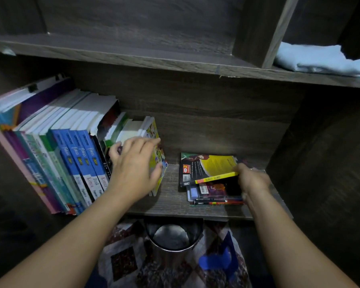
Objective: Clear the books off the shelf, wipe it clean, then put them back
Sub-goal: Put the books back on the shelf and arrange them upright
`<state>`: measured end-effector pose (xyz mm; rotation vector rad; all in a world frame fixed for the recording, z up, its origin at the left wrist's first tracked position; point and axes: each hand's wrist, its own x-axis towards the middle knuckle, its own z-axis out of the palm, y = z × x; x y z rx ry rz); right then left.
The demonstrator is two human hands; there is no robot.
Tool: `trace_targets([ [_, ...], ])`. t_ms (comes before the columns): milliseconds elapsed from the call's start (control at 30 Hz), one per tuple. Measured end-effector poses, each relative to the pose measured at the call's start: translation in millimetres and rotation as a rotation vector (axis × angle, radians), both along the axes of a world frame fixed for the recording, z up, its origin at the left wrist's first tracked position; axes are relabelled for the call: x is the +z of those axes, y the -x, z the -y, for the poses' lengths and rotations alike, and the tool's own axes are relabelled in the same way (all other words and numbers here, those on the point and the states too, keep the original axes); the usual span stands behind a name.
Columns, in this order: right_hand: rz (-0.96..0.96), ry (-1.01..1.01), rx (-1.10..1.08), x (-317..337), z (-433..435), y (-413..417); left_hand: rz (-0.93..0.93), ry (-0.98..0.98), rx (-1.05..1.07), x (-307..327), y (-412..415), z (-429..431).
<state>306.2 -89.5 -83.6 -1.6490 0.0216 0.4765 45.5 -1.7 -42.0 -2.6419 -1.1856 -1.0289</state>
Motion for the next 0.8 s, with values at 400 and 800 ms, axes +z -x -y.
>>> trace_targets([
  [400,0.93,-0.019,0.274,18.7,-30.2,105.1,0.114,-0.118,0.273,29.5,43.3,-7.3],
  [800,0.983,-0.009,0.812,15.1,-77.5,165.6,-0.145,-0.099,0.223,18.8,78.7,-19.4],
])
